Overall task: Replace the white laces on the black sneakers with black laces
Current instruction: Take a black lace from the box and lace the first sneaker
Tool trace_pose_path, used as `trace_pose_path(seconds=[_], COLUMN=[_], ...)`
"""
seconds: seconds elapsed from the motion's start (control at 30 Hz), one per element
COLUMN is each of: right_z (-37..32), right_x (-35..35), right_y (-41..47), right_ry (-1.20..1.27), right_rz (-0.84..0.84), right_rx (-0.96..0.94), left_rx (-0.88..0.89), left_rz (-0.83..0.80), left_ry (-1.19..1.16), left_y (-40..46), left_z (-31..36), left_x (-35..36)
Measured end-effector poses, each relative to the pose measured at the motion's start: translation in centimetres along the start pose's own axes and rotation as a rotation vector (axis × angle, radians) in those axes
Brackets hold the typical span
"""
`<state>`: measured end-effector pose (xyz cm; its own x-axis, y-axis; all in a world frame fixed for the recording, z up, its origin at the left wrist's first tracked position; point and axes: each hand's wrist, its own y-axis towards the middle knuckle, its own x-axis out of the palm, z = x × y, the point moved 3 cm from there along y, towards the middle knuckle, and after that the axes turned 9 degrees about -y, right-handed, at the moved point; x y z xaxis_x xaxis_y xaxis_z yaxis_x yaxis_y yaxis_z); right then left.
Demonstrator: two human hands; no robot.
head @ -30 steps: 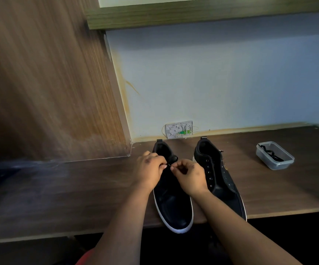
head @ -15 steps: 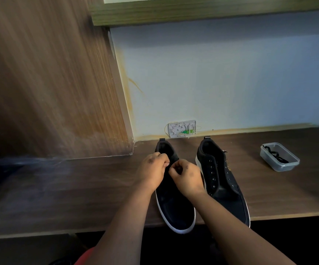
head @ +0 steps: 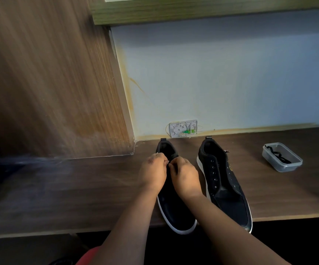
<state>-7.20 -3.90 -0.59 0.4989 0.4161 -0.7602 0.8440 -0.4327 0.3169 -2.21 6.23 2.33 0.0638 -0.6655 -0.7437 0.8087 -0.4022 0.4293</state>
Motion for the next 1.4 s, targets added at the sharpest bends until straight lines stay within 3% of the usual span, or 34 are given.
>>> trace_pose_path(seconds=[0.17,0.9,1.03,1.2,1.4], right_z=[0.3,1.9,2.7,2.7,1.8], right_x=[-0.1,-0.1,-0.5,-1.3,-1.1], right_y=[0.2,2.4,3.1,3.6,4.1], right_ry=[-0.078,0.224,0.275,0.345,0.084], right_rz=[0.043,0.002,-0.080,-0.172,-0.233], right_rx=[-0.215,-0.229,-0.176,-0.188,-0.277], left_rx=[-0.032,-0.041,-0.071,0.009,0.104], left_rz=[-0.003,-0.026,-0.095,-0.027,0.048], left_ry=[-0.042,-0.224,-0.306,-0.254,-0.218], left_y=[0.0,0.2,0.4,-0.1,-0.4], left_z=[0.0,-1.9,-2.6,-2.1,-1.8], left_x=[0.3,0.9,1.3,1.1,1.0])
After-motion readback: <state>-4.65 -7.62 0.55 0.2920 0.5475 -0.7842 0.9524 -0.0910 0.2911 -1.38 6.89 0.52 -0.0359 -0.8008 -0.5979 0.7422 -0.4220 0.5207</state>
